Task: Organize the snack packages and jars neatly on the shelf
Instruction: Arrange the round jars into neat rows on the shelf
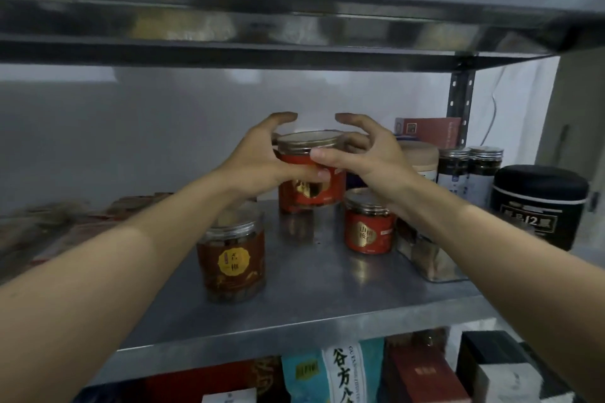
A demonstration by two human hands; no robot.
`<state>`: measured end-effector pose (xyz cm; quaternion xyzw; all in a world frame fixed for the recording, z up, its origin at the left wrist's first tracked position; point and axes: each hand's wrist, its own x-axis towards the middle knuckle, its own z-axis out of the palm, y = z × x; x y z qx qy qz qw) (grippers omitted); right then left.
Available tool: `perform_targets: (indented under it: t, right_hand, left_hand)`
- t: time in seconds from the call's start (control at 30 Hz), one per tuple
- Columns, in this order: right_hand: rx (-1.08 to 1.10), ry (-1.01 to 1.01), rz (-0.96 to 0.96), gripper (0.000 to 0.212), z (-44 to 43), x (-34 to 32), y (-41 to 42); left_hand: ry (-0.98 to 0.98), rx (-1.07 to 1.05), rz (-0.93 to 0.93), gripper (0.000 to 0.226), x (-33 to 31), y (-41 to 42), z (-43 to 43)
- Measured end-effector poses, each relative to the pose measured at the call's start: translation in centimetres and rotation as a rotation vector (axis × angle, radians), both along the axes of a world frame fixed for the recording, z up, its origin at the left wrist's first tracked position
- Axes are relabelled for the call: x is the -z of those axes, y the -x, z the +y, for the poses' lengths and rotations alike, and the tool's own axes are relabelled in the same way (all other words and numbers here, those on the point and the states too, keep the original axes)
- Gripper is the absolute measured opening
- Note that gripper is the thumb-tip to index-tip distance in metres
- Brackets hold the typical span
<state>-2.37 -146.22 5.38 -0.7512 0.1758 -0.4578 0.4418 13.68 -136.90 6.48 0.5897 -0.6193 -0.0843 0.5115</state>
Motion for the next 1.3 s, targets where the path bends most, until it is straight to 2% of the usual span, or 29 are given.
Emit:
perform_targets:
  t: [0.07,0.13,0.23,0.37,0.53,0.63,0.77,0.87,1.0,1.13,1.3]
  right_hand:
    - [-0.024,0.009,0.067,0.108,-0.3,0.2,0.5]
    - [-0.015,0.053,0.14,0.103,-0.5,0.5,0.8]
    - [-0.013,0.026,0.075,0.086,-0.9,0.5,0.8]
    - [-0.043,-0.045,0.007,0.09,-1.5,0.3,1.0]
    - [-0.107,-0.09,0.03,0.098,-2.7,0.1,0.7]
    - [-0.136,-0.068,0.06,0.083,-3.5,-0.3,0.8]
    - [-0.142,-0.04,0.095,0.061,-4.3,-0.8,0.7]
    - [-0.138,-0.017,0.153,0.059,-4.8,-1.1,0.1]
    - [-0.143,0.0,0.258,0.056,-5.6,-1.2,-1.1]
    - [-0.145,0.035,0.394,0.049,-6.4,-1.2,-1.8]
    - [-0.062,0.096,0.634,0.088,-7.6,-0.8,-3.3]
  left_hand:
    - [0.04,-0.015,0.072,0.1,0.2,0.1,-0.1]
    - [0.064,-0.035,0.113,0.099,0.5,0.5,-0.2]
    - [0.067,-0.04,0.201,0.103,1.0,0.7,-0.6]
    - [0.023,-0.012,0.274,0.096,0.4,0.4,-0.9]
    - [-0.013,-0.026,0.197,0.09,-0.6,0.2,-1.8]
    - [-0.038,-0.035,0.148,0.094,-0.8,-0.2,-2.1]
    - [-0.106,-0.026,0.107,0.087,-1.0,-0.5,-2.4]
    - [-0.189,-0.01,0.087,0.076,-1.5,-0.9,-2.6]
    - [-0.302,-0.071,-0.033,0.085,-2.1,-2.0,-3.3]
    - [-0.422,-0.1,-0.175,0.068,-2.1,-3.1,-4.5]
    - [-0.557,-0.132,-0.331,0.066,-1.2,-3.8,-6.5]
